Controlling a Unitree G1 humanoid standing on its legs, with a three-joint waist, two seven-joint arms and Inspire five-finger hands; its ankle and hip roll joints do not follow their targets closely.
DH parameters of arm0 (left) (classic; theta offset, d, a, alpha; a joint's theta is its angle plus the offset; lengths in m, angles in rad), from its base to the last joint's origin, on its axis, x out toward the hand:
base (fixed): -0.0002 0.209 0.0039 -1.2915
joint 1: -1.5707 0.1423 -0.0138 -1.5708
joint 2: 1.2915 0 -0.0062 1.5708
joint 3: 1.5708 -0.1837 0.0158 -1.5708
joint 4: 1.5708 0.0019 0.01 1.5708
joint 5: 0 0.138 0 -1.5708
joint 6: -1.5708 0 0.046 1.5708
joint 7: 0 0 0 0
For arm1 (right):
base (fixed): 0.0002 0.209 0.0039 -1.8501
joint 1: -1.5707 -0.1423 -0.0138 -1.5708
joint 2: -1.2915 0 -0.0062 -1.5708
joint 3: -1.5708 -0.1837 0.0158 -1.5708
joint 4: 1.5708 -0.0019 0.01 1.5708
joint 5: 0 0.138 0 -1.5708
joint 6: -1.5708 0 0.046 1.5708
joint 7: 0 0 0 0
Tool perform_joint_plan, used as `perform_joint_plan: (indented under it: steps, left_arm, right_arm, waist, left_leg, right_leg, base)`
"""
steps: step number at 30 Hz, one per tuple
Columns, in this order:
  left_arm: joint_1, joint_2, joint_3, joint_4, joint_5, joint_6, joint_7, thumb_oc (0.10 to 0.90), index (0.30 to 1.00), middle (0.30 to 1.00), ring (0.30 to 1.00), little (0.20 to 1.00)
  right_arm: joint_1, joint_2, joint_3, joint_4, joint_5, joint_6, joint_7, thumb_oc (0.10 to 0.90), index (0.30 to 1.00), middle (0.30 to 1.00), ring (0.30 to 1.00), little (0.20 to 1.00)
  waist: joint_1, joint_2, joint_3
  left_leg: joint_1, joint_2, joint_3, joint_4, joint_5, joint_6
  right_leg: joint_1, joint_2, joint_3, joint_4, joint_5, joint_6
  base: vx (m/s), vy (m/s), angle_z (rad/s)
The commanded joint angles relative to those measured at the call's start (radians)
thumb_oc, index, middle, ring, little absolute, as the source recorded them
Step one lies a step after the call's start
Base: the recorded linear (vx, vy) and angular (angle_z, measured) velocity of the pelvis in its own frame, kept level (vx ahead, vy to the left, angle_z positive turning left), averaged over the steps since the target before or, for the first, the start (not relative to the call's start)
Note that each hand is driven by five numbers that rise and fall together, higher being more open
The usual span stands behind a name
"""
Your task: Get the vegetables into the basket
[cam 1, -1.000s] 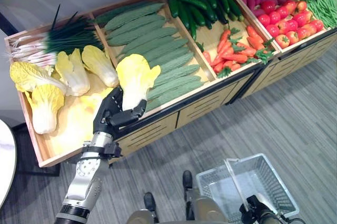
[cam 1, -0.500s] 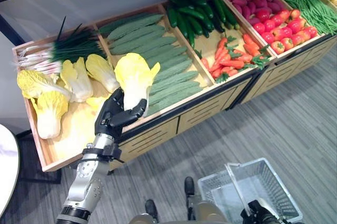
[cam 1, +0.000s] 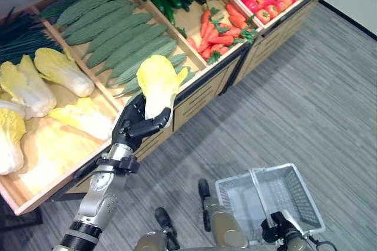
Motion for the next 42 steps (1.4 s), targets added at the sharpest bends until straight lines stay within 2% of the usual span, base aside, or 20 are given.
perform_joint_plan:
  steps: [1, 3, 5, 6, 8, 10, 14, 15, 18, 19, 20, 21, 22, 24, 27, 31, 35, 38, 39, 42]
  left_arm:
    - [-0.034, 0.013, 0.068, -0.154, 0.032, -0.092, -0.04, 0.4, 0.3, 0.3, 0.3, 0.3]
    - [-0.023, 0.013, 0.069, -0.159, 0.039, -0.086, -0.047, 0.4, 0.3, 0.3, 0.3, 0.3]
    - [-0.017, 0.021, 0.081, -0.158, 0.043, -0.087, -0.047, 0.4, 0.3, 0.3, 0.3, 0.3]
    - [-0.019, 0.019, 0.084, -0.15, 0.045, -0.09, -0.046, 0.4, 0.3, 0.3, 0.3, 0.3]
    - [-0.022, 0.011, 0.078, -0.139, 0.044, -0.092, -0.043, 0.4, 0.3, 0.3, 0.3, 0.3]
    - [-0.025, 0.004, 0.073, -0.135, 0.038, -0.088, -0.044, 0.4, 0.3, 0.3, 0.3, 0.3]
    - [-0.05, -0.029, 0.031, -0.127, 0.028, -0.077, -0.048, 0.4, 0.3, 0.3, 0.3, 0.3]
    - [-0.07, -0.038, 0.011, -0.128, 0.032, -0.076, -0.043, 0.4, 0.3, 0.3, 0.3, 0.3]
    - [-0.101, -0.047, -0.02, -0.139, 0.044, -0.074, -0.046, 0.4, 0.3, 0.3, 0.3, 0.3]
    - [-0.117, -0.047, -0.034, -0.153, 0.059, -0.078, -0.045, 0.4, 0.3, 0.3, 0.3, 0.3]
    - [-0.117, -0.047, -0.034, -0.153, 0.059, -0.078, -0.045, 0.4, 0.3, 0.3, 0.3, 0.3]
    - [-0.121, -0.049, -0.039, -0.161, 0.062, -0.079, -0.046, 0.4, 0.3, 0.3, 0.3, 0.3]
    - [-0.115, -0.049, -0.037, -0.173, 0.076, -0.086, -0.039, 0.4, 0.3, 0.3, 0.3, 0.3]
    - [-0.108, -0.042, -0.03, -0.176, 0.086, -0.093, -0.034, 0.4, 0.3, 0.3, 0.3, 0.3]
    - [-0.106, -0.024, -0.013, -0.186, 0.092, -0.106, -0.025, 0.4, 0.3, 0.3, 0.3, 0.3]
    - [-0.103, -0.014, -0.015, -0.187, 0.065, -0.107, -0.038, 0.4, 0.3, 0.3, 0.3, 0.3]
    - [-0.08, 0.015, -0.011, -0.192, 0.066, -0.114, -0.044, 0.4, 0.3, 0.3, 0.3, 0.3]
    - [-0.079, 0.021, -0.011, -0.187, 0.067, -0.116, -0.044, 0.4, 0.3, 0.3, 0.3, 0.3]
    - [-0.069, 0.027, -0.003, -0.176, 0.072, -0.12, -0.042, 0.4, 0.3, 0.3, 0.3, 0.3]
    - [-0.053, 0.034, 0.008, -0.17, 0.081, -0.123, -0.036, 0.4, 0.3, 0.3, 0.3, 0.3]
  right_arm:
    - [0.024, -0.028, 0.043, -0.004, 0.02, -0.013, -0.016, 0.4, 0.3, 0.3, 0.3, 0.3]
    - [0.024, -0.029, 0.044, 0.0, 0.022, -0.014, -0.016, 0.4, 0.3, 0.3, 0.3, 0.3]
    - [0.025, -0.03, 0.044, 0.0, 0.023, -0.018, -0.017, 0.4, 0.3, 0.3, 0.3, 0.3]
    - [0.034, -0.029, 0.048, -0.015, 0.026, -0.022, -0.02, 0.4, 0.3, 0.3, 0.3, 0.3]
    - [0.041, -0.032, 0.042, -0.022, 0.031, -0.022, -0.022, 0.4, 0.3, 0.3, 0.3, 0.3]
    - [0.048, -0.038, 0.03, -0.021, 0.037, -0.023, -0.023, 0.4, 0.3, 0.3, 0.3, 0.3]
    - [0.057, -0.061, -0.016, 0.017, 0.057, -0.002, -0.051, 0.4, 0.3, 0.3, 0.3, 0.3]
    - [0.059, -0.073, -0.036, 0.032, 0.073, 0.004, -0.062, 0.4, 0.3, 0.3, 0.3, 0.3]
    - [0.074, -0.094, -0.065, 0.047, 0.101, 0.006, -0.068, 0.4, 0.3, 0.3, 0.3, 0.3]
    - [0.06, -0.112, -0.072, 0.071, 0.106, 0.013, -0.074, 0.4, 0.3, 0.3, 0.3, 0.3]
    - [0.06, -0.112, -0.072, 0.071, 0.106, 0.013, -0.074, 0.4, 0.3, 0.3, 0.3, 0.3]
    - [0.05, -0.119, -0.072, 0.086, 0.108, 0.016, -0.076, 0.4, 0.3, 0.3, 0.3, 0.3]
    - [0.035, -0.135, -0.08, 0.109, 0.125, 0.018, -0.08, 0.4, 0.3, 0.3, 0.3, 0.3]
    - [0.027, -0.141, -0.075, 0.113, 0.126, 0.017, -0.086, 0.4, 0.3, 0.3, 0.3, 0.3]
    - [0.009, -0.147, -0.062, 0.112, 0.127, 0.01, -0.09, 0.4, 0.3, 0.3, 0.3, 0.3]
    - [0.014, -0.136, -0.056, 0.108, 0.129, 0.008, -0.085, 0.4, 0.3, 0.3, 0.3, 0.3]
    - [0.0, -0.105, -0.038, 0.098, 0.126, 0.006, -0.074, 0.4, 0.3, 0.3, 0.3, 0.3]
    - [-0.004, -0.096, -0.031, 0.091, 0.121, 0.004, -0.073, 0.4, 0.3, 0.3, 0.3, 0.3]
    - [-0.016, -0.083, -0.025, 0.076, 0.119, 0.001, -0.074, 0.4, 0.3, 0.3, 0.3, 0.3]
    - [-0.027, -0.076, -0.022, 0.074, 0.116, -0.001, -0.074, 0.4, 0.3, 0.3, 0.3, 0.3]
  waist:
    - [0.025, 0.001, -0.071]
    - [0.039, -0.009, -0.084]
    - [0.049, -0.017, -0.094]
    - [0.044, -0.015, -0.095]
    - [0.038, -0.012, -0.095]
    - [0.03, -0.005, -0.095]
    - [0.0, 0.026, -0.084]
    - [-0.008, 0.04, -0.075]
    - [-0.018, 0.053, -0.063]
    - [0.001, 0.051, -0.043]
    - [0.001, 0.051, -0.043]
    - [0.008, 0.048, -0.046]
    - [0.037, 0.042, -0.043]
    - [0.053, 0.041, -0.043]
    - [0.073, 0.04, -0.039]
    - [0.061, 0.044, -0.057]
    - [0.052, 0.025, -0.08]
    - [0.054, 0.02, -0.081]
    - [0.047, 0.014, -0.076]
    - [0.06, 0.014, -0.073]
  left_leg:
    - [-0.025, 0.033, -0.064, 0.024, -0.031, -0.084]
    - [-0.018, 0.028, -0.032, 0.019, -0.026, -0.082]
    - [-0.009, 0.03, -0.005, 0.021, -0.023, -0.089]
    - [0.001, 0.042, 0.014, 0.031, -0.02, -0.097]
    - [0.011, 0.047, 0.02, 0.033, -0.012, -0.107]
    - [0.016, 0.052, 0.018, 0.029, 0.0, -0.117]
    - [0.016, 0.1, 0.035, 0.032, 0.056, -0.166]
    - [0.004, 0.116, 0.024, 0.042, 0.077, -0.183]
    - [-0.02, 0.143, -0.019, 0.088, 0.089, -0.207]
    - [-0.065, 0.13, -0.147, 0.129, 0.116, -0.204]
    - [-0.065, 0.13, -0.147, 0.129, 0.116, -0.204]
    - [-0.09, 0.103, -0.242, 0.126, 0.102, -0.194]
    - [-0.126, 0.05, -0.446, 0.086, 0.067, -0.169]
    - [-0.162, 0.034, -0.565, 0.051, 0.092, -0.164]
    - [-0.187, -0.002, -0.675, 0.035, 0.107, -0.151]
    - [-0.153, -0.012, -0.601, 0.045, 0.07, -0.129]
    - [-0.12, -0.037, -0.508, 0.064, 0.018, -0.096]
    - [-0.112, -0.046, -0.48, 0.074, 0.002, -0.086]
    - [-0.102, -0.06, -0.434, 0.074, -0.014, -0.073]
    - [-0.089, -0.057, -0.391, 0.06, -0.013, -0.071]
  right_leg:
    - [0.104, -0.069, 0.009, 0.007, 0.021, 0.044]
    - [0.139, -0.062, 0.0, 0.005, 0.019, 0.049]
    - [0.162, -0.055, -0.015, -0.05, 0.017, 0.049]
    - [0.158, -0.042, -0.023, -0.07, -0.014, 0.041]
    - [0.174, -0.03, -0.034, -0.099, -0.038, 0.031]
    - [0.19, -0.016, -0.036, -0.129, -0.046, 0.024]
    - [0.229, 0.031, -0.014, -0.213, -0.051, -0.002]
    - [0.232, 0.043, -0.003, -0.221, -0.054, -0.013]
    - [0.24, 0.063, 0.018, -0.228, -0.065, -0.036]
    - [0.222, 0.08, 0.048, -0.225, -0.05, -0.057]
    - [0.222, 0.08, 0.048, -0.225, -0.05, -0.057]
    - [0.208, 0.08, 0.066, -0.225, -0.047, -0.058]
    - [0.194, 0.087, 0.132, -0.226, -0.041, -0.053]
    - [0.178, 0.096, 0.186, -0.218, -0.029, -0.05]
    - [0.164, 0.11, 0.249, -0.197, -0.035, -0.049]
    - [0.161, 0.088, 0.286, -0.175, -0.053, -0.033]
    - [0.139, 0.054, 0.361, -0.163, -0.029, 0.008]
    - [0.127, 0.042, 0.38, -0.159, -0.014, 0.026]
    - [0.095, 0.025, 0.405, -0.163, 0.046, 0.061]
    - [0.081, 0.013, 0.391, -0.17, 0.077, 0.075]
  base:
    - [-0.09, 0.044, -0.67]
    - [-0.01, -0.017, -0.73]
    - [0.03, -0.098, -0.89]
    - [0.08, -0.13, -0.86]
    - [0.06, -0.154, -0.49]
    - [0.03, -0.171, -0.13]
    - [-0.01, -0.277, -0.07]
    - [-0.02, -0.244, -0.29]
    - [-0.05, -0.218, -0.11]
    - [-0.09, -0.136, -0.13]
    - [-0.1, -0.121, -0.34]
    - [0.01, -0.043, -0.55]
    - [0.03, -0.04, -0.58]
    - [0.06, 0.006, -0.95]
    - [0.07, 0.076, -1.06]
    - [0.07, 0.226, -0.69]
    - [0.06, 0.275, -0.44]
    - [-0.02, 0.209, -0.86]
    - [-0.05, 0.166, -0.49]
    - [-0.05, 0.134, -0.54]
